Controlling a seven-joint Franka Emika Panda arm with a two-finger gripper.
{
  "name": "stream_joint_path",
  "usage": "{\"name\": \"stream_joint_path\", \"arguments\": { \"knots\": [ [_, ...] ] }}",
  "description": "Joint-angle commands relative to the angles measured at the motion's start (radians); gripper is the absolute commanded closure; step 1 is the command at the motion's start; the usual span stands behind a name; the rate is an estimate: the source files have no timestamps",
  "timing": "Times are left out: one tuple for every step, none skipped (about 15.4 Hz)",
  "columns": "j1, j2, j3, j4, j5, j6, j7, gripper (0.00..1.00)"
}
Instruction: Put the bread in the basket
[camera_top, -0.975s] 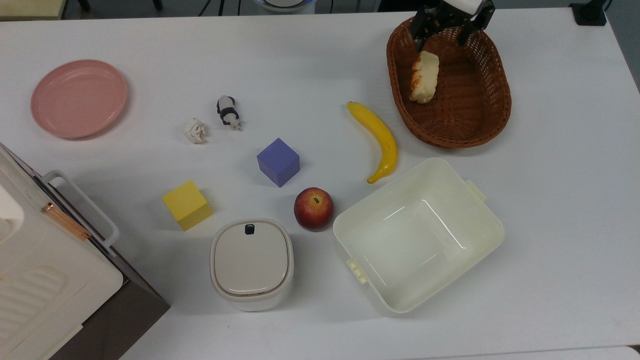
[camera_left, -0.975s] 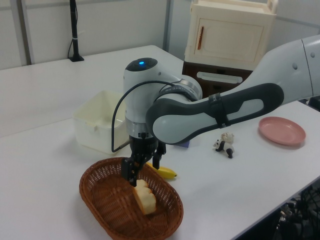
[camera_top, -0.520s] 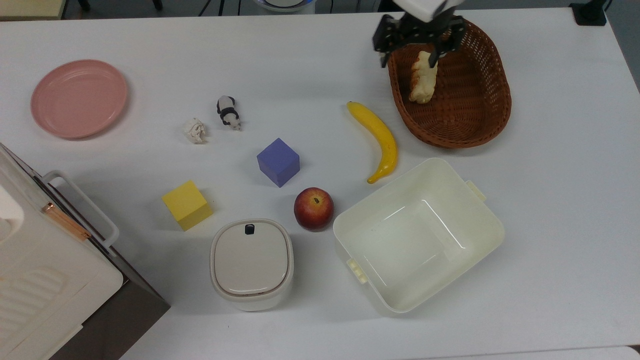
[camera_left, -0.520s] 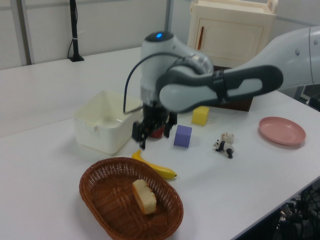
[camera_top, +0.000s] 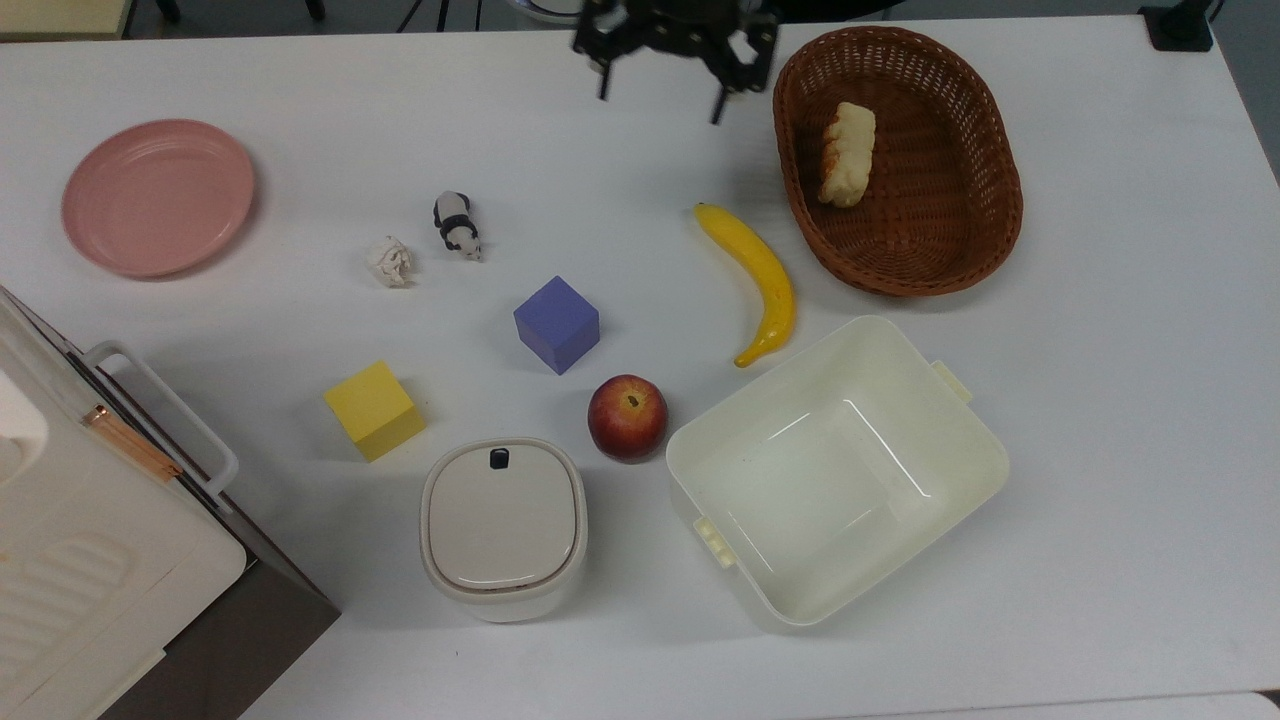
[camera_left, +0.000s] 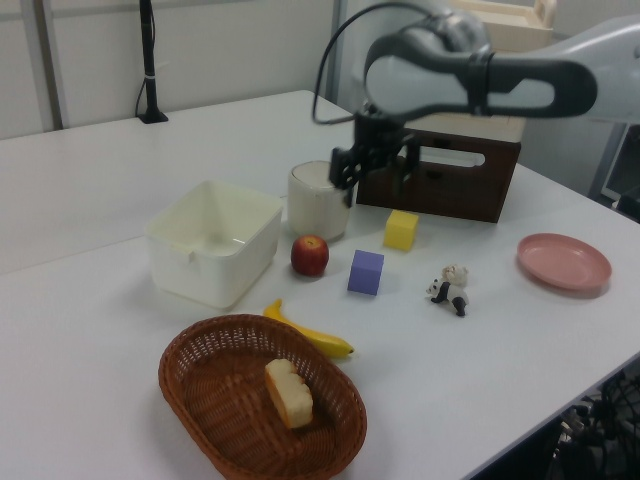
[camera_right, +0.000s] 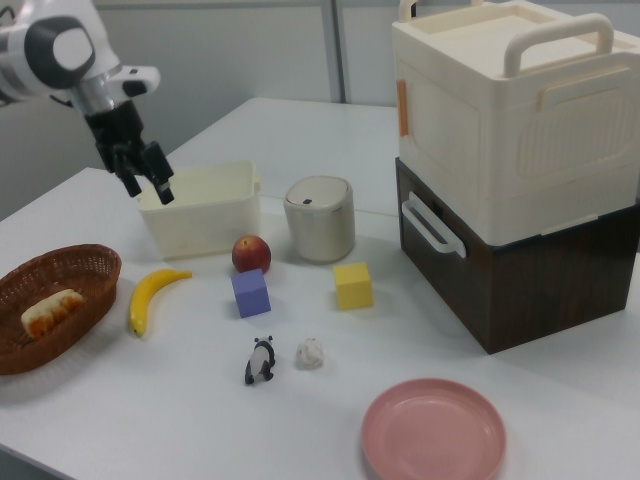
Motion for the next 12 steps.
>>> {"name": "stream_joint_path", "arguments": {
  "knots": [
    [-0.044, -0.027, -0.016, 0.069, 0.012, -0.13, -0.156, 0.0],
    [-0.05, -0.027, -0.02, 0.078, 0.024, -0.133, -0.161, 0.0],
    [-0.059, -0.027, -0.041, 0.088, 0.05, -0.137, -0.164, 0.0],
    [-0.058, -0.03, -0.077, 0.101, 0.08, -0.138, -0.166, 0.0],
    [-0.058, -0.031, -0.106, 0.109, 0.114, -0.137, -0.166, 0.0],
    [-0.056, -0.031, -0.129, 0.109, 0.143, -0.138, -0.169, 0.0],
    [-0.055, -0.033, -0.137, 0.109, 0.154, -0.137, -0.167, 0.0],
    [-0.055, -0.031, -0.14, 0.108, 0.157, -0.137, -0.169, 0.0],
    [-0.053, -0.028, -0.14, 0.103, 0.16, -0.137, -0.169, 0.0],
    [-0.053, -0.027, -0.14, 0.097, 0.174, -0.138, -0.176, 0.0],
    [-0.055, -0.027, -0.14, 0.097, 0.189, -0.138, -0.19, 0.0],
    [-0.056, -0.027, -0.141, 0.097, 0.211, -0.138, -0.207, 0.0]
  ]
}}
